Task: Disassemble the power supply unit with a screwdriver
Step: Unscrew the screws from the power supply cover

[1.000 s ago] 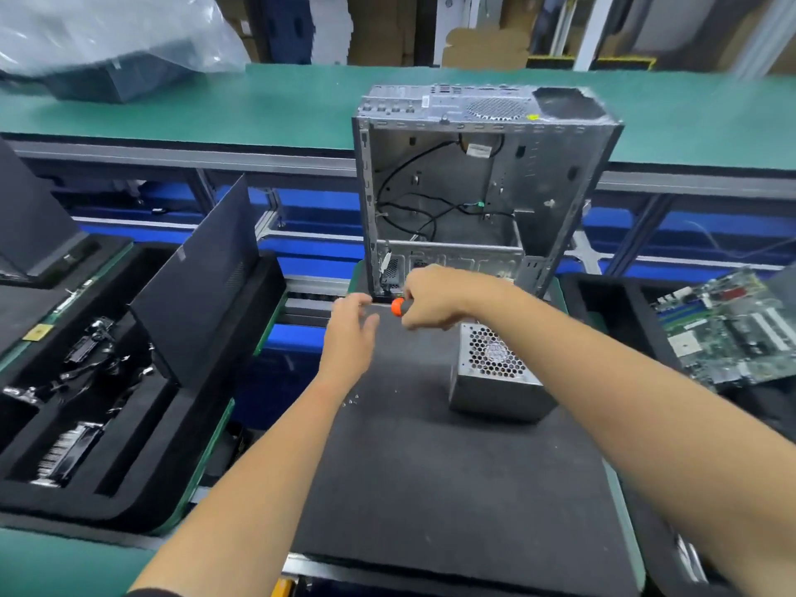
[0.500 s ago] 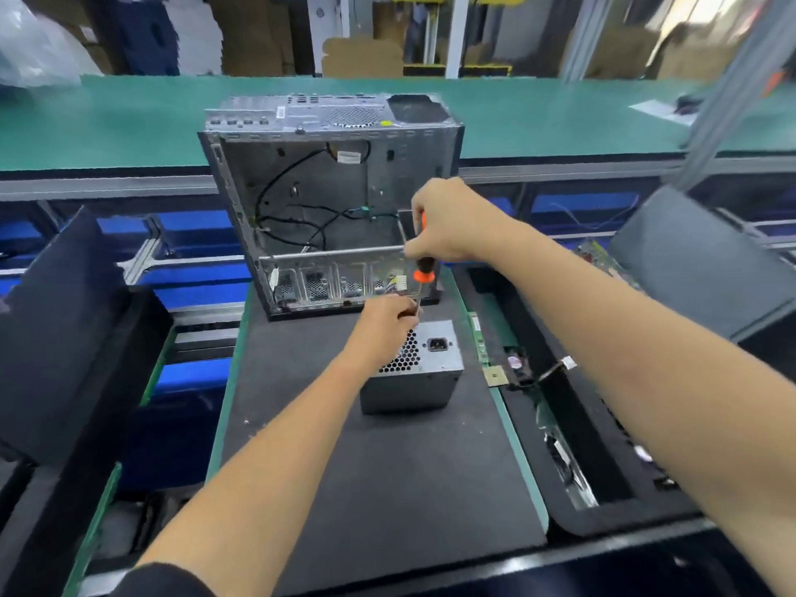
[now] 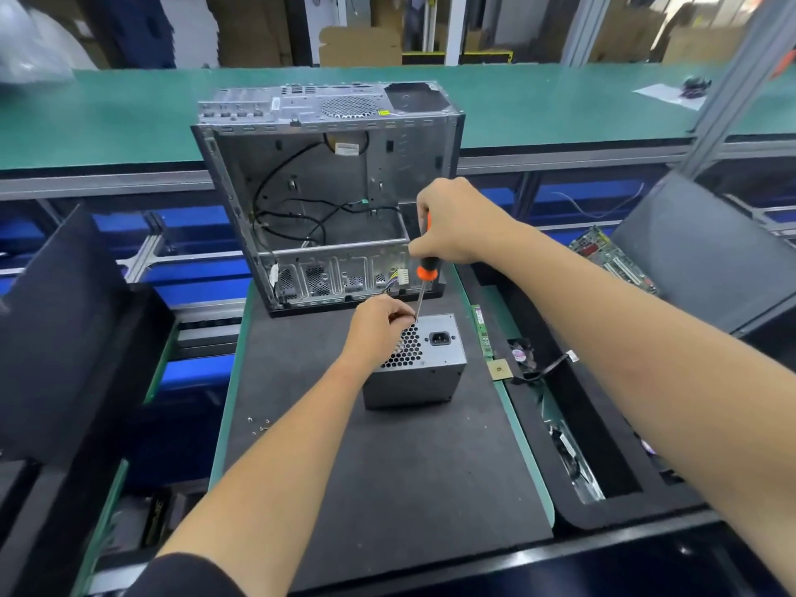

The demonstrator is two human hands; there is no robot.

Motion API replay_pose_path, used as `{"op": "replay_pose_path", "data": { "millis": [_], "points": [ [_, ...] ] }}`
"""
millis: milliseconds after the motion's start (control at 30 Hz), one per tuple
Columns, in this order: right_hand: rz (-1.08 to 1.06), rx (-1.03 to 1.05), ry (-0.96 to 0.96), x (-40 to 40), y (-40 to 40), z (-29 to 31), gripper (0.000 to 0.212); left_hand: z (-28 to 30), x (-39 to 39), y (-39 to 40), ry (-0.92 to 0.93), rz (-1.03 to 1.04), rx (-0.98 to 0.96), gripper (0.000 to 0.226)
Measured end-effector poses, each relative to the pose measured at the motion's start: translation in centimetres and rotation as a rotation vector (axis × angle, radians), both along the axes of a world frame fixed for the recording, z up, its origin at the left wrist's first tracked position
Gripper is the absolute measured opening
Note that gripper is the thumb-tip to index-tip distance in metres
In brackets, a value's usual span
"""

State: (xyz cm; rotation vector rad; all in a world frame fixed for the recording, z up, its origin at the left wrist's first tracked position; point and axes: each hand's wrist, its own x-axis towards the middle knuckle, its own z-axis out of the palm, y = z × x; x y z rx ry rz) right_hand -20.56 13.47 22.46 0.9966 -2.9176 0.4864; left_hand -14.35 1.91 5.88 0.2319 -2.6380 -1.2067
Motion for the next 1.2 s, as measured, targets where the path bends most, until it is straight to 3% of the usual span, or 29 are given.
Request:
{"op": "replay_pose_path", "data": {
  "millis": [200, 367, 500, 767, 900, 967, 1033, 1200],
  "points": [
    [-0.028, 0.005, -0.029, -0.1, 0.4, 0.1, 0.030, -0.2, -0.4, -0.5, 0.002, 0.002, 0.020, 0.010],
    [0.074, 0.169, -0.107, -0.1, 0.0, 1.0, 0.028, -0.3, -0.5, -0.4, 0.001, -0.008, -0.005, 0.011],
    [0.070, 0.332, -0.148, -0.3, -1.2, 2.2, 0.051, -0.5, -0.5, 0.1, 0.018, -0.004, -0.018, 0.010],
    [0.326, 0.517, -0.135, 0.2, -3.4, 2.7, 0.008, -0.3, -0.7, 0.1, -0.054, 0.001, -0.016, 0.015],
    [0.349, 0.512, -0.126, 0.5, -3.6, 2.6, 0.013, -0.3, -0.7, 0.2, -0.063, -0.007, -0.039, 0.016],
    [0.268, 0.488, -0.095, 0.7, -3.3, 2.6, 0.035, -0.3, -0.8, 0.3, -0.081, -0.019, -0.043, 0.017],
    [0.193, 0.498, -0.075, 0.7, -3.4, 2.7, 0.043, -0.2, -1.0, 0.2, -0.116, -0.028, -0.044, 0.016],
    [0.298, 0.556, -0.112, 0.4, -3.1, 2.7, 0.011, -0.1, -1.0, 0.1, -0.132, -0.036, -0.052, 0.016]
  ]
}}
